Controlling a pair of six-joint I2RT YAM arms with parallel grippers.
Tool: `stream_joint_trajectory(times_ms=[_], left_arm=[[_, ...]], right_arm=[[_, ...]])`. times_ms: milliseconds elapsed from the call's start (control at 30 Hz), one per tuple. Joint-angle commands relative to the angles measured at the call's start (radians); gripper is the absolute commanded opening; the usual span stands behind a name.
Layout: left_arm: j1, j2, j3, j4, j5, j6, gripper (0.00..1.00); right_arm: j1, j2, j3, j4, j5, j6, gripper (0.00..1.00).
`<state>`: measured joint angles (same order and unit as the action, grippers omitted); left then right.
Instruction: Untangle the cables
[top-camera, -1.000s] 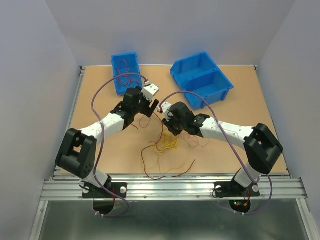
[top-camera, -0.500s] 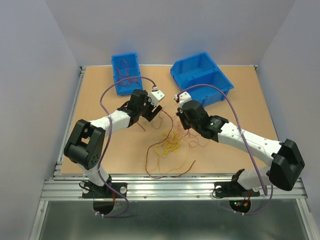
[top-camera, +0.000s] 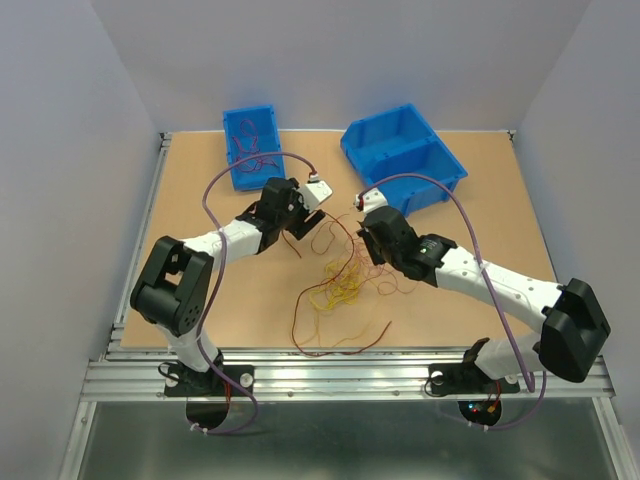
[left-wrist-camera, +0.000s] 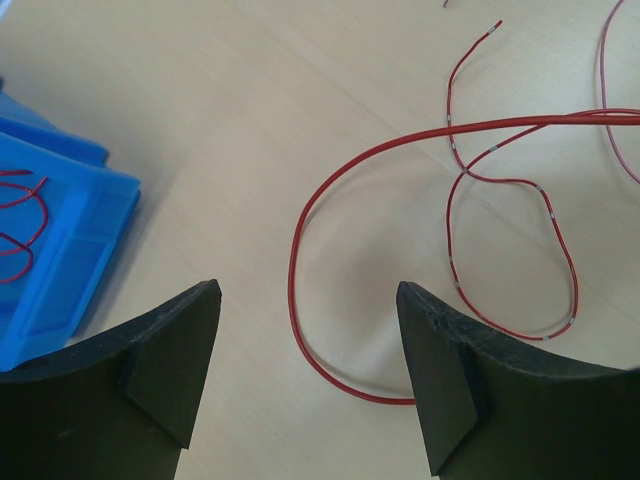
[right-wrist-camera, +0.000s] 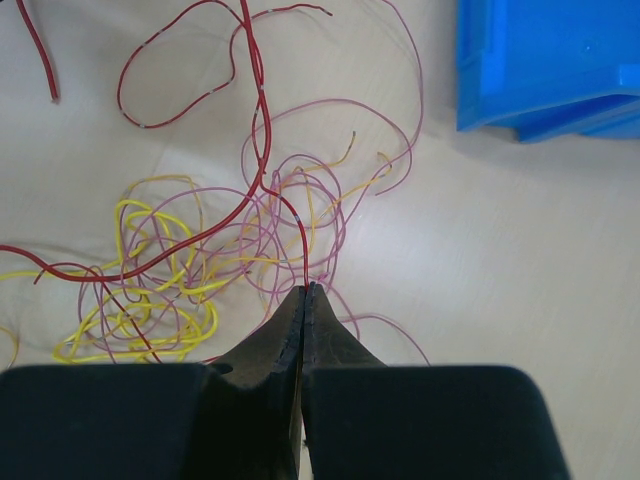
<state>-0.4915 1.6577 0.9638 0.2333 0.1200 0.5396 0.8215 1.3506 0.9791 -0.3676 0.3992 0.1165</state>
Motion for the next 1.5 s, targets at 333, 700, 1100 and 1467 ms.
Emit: stream_joint_trajectory(times_ms=[333,700,1100,1467], left_arm=[[-0.050,0.138,0.119,0.118,0.001,0.111,0.79],[-0.082,0.303,0.322,-0.086,-0.014,0.151,0.61],[-0.091,0.260,0.305,-0.040,-0.072,0.086,0.00],[-0.068,-0.156,0.219,-0.045,-0.175,-0.064,0.00]], right_arm=[[0.001,-0.021,0.004,0.010,-0.036,-0.018,0.01],[0.001,-0.027,0.001,0.015,-0.046,-0.021,0.01],[0.001,-0.051,-0.013,0.024,-0.048,-0.023,0.01],[0.002,-0.065,-0.023,0.108,-0.262,-0.139,0.30]])
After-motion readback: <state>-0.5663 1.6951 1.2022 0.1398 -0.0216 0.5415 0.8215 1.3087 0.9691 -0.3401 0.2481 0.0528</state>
